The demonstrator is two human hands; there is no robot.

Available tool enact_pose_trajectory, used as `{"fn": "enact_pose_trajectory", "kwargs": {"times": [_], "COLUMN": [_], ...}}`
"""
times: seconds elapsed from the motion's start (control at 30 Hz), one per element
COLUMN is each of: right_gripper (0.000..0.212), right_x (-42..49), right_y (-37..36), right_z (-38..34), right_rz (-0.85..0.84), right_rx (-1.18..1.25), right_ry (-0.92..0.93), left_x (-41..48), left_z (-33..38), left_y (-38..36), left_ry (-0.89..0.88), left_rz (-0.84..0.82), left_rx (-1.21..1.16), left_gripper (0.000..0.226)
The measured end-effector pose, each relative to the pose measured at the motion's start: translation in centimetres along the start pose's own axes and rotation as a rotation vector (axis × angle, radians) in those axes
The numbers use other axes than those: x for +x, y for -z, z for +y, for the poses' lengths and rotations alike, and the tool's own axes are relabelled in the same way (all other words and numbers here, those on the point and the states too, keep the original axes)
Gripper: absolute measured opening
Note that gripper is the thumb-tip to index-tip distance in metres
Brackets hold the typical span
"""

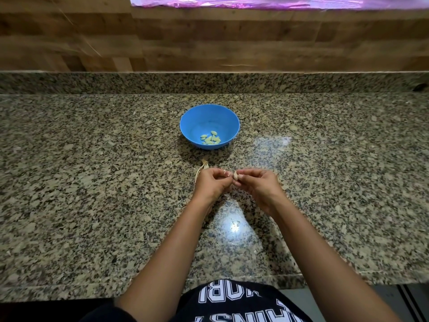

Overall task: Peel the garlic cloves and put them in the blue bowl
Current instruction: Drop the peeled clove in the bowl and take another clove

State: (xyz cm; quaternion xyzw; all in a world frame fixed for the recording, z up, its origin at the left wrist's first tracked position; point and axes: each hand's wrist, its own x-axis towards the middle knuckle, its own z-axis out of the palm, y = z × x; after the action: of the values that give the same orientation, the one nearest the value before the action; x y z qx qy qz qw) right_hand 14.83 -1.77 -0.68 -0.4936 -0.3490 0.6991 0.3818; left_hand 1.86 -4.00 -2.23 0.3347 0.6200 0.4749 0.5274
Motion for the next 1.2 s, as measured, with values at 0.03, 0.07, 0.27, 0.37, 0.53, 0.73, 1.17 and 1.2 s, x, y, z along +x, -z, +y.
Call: {"fn": "enact_pose_trajectory", "kwargs": {"times": [0.03,0.07,0.27,0.37,0.53,0.73,1.17,1.2], "right_gripper": [0.013,0.013,0.01,0.011,0.01,0.015,0.008,0.008], "right_x": [0.0,0.0,-0.3,-0.2,-0.3,-0.3,-0.5,-0.5], "right_y": [0.0,0.0,-0.3,-0.2,-0.5,-0.9,-0.8,-0.9], "right_z": [0.0,0.0,-0.1,0.0,-0.2,-0.2,-0.6,-0.6], "right_rz": [-0.001,0.0,0.036,0.042,0.047,0.046,-0.02,-0.019], "right_rx": [-0.022,-0.056,-0.226,-0.212,-0.08,0.297,0.131,0.15], "right_ry": [0.014,0.033,0.14,0.139,0.101,-0.064,0.024,0.013], "left_x": [0.0,-0.1,0.2,0.1,-0.1,-0.3,0.0,0.0], "left_z": [0.0,0.1,-0.1,0.3,0.5,0.2,-0.3,-0.2], "left_y": [0.0,0.0,0.1,0.3,-0.3,-0.9,-0.5,-0.5], "left_ry": [-0.01,-0.026,-0.098,-0.057,-0.08,-0.138,-0.12,-0.114], "left_rz": [0.0,-0.001,-0.015,-0.028,0.003,0.065,0.112,0.11], "left_rx": [0.008,0.024,0.217,0.103,0.04,0.079,0.081,0.092], "left_gripper": [0.01,0.011,0.015,0.011,0.015,0.013,0.008,0.008]}}
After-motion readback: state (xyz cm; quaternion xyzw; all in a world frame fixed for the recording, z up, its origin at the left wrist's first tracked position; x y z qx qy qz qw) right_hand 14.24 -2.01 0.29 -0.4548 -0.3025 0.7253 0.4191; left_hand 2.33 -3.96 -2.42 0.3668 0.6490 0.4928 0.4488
